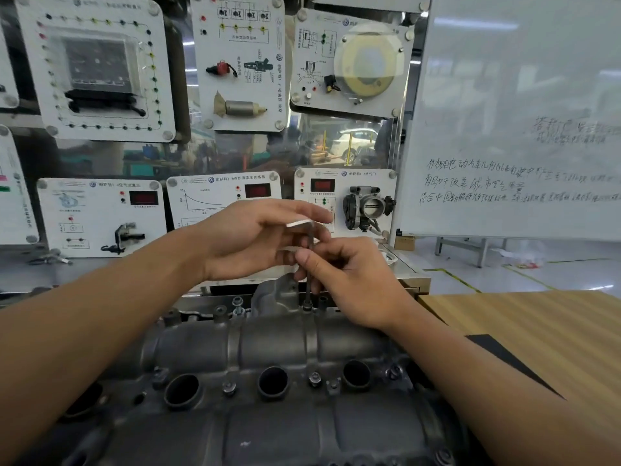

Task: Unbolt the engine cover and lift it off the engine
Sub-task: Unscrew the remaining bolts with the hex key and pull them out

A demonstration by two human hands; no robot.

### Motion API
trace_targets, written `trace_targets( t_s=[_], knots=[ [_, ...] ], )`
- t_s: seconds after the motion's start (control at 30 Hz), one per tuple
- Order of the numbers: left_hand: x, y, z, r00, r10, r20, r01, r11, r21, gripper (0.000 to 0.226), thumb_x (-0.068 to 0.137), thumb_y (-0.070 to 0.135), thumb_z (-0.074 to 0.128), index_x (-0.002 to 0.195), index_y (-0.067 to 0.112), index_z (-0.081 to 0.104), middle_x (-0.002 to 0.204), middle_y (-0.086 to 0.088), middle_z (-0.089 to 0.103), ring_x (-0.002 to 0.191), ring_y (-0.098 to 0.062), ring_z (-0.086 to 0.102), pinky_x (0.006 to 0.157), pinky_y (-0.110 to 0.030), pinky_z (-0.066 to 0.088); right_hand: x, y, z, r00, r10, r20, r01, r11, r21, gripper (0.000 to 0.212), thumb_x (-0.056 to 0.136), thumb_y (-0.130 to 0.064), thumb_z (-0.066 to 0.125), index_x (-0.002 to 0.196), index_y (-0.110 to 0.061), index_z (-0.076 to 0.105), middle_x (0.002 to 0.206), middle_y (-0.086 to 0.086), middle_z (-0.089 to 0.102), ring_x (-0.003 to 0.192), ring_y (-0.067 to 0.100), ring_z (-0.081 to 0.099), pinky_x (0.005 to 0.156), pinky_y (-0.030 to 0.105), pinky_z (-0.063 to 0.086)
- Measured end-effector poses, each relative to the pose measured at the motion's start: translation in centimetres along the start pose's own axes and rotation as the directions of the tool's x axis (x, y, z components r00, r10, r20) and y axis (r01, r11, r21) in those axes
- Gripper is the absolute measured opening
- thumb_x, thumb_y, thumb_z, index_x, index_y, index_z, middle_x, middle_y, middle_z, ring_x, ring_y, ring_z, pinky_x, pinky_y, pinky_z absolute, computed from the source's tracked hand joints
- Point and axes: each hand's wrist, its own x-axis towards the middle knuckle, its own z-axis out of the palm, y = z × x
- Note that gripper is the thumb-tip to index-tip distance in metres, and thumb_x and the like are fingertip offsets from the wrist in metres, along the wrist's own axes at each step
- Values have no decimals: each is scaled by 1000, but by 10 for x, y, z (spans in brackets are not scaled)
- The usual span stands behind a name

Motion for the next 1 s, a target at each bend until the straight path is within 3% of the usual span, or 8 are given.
trace_targets(
  t_s=[0.07, 0.2, 0.3, 0.47, 0.6, 0.7, 0.8, 1.0],
  knots=[
    [-2, -5, 0, 999, 35, 37, -35, 999, -3, 27, 86, 26, 60, 107, 12, 71, 98, -5, 68, 82, -12, 62, 68, -27, 52, 2, 1, -1, 1000, 14, -11, -14, 999, 36, 22, 96, -17, 65, 83, -2, 75, 74, 17, 73, 56, 18, 60, 58, 35, 52],
    [0, -8, 7, 994, 108, -27, -107, 994, 26, 24, 85, 30, 64, 99, 13, 73, 92, -6, 65, 75, -13, 58, 59, -24, 48, 1, -1, -1, 1000, 6, 5, -6, 997, 71, 19, 97, -13, 62, 86, -6, 75, 76, 10, 75, 55, 16, 59, 56, 26, 51],
    [1, -3, 14, 968, 203, -148, -158, 950, 270, 24, 77, 34, 77, 84, 12, 72, 81, -10, 65, 67, -17, 57, 54, -22, 47, 0, -1, 0, 999, 4, 33, -6, 997, 76, 19, 98, -13, 60, 86, -10, 74, 77, 11, 74, 56, 17, 58, 56, 26, 51],
    [10, 4, 31, 813, 447, -372, -135, 767, 627, 34, 84, 27, 77, 63, 8, 60, 54, -9, 67, 42, -15, 59, 44, -22, 48, -2, 0, 1, 997, -24, 67, 24, 1000, 4, 23, 98, -17, 60, 85, -3, 73, 80, 13, 75, 57, 15, 60, 57, 32, 51],
    [11, 10, 33, 830, 155, -536, 25, 949, 313, 12, 90, 15, 62, 84, 6, 58, 55, -11, 67, 38, -17, 55, 38, -22, 45, -1, 1, 1, 998, -14, 68, 14, 1000, -4, 27, 99, -23, 58, 85, -5, 73, 78, 19, 72, 56, 21, 59, 56, 38, 51],
    [8, 14, 26, 894, -18, -449, 31, 999, 21, 10, 92, 11, 50, 93, 6, 59, 66, -13, 70, 46, -18, 61, 43, -23, 50, 1, 3, 0, 999, -5, 46, 7, 999, -35, 30, 100, -24, 58, 81, -6, 73, 74, 24, 70, 55, 22, 58, 54, 34, 47],
    [3, 10, 18, 967, -30, -251, 0, 993, -120, 19, 95, 12, 46, 100, 6, 63, 81, -14, 72, 58, -18, 65, 53, -26, 55, 2, 3, -2, 1000, 17, 19, -17, 1000, -6, 30, 100, -21, 58, 80, -3, 73, 73, 24, 70, 55, 19, 57, 54, 29, 45],
    [-1, 6, 8, 998, -3, -63, -10, 979, -203, 26, 86, 13, 57, 109, 8, 67, 96, -12, 70, 71, -18, 67, 65, -27, 59, -1, -2, -3, 1000, 18, 6, -18, 1000, -16, 29, 100, -15, 57, 81, 2, 72, 65, 1, 71, 53, 9, 57, 52, 19, 44]
  ],
)
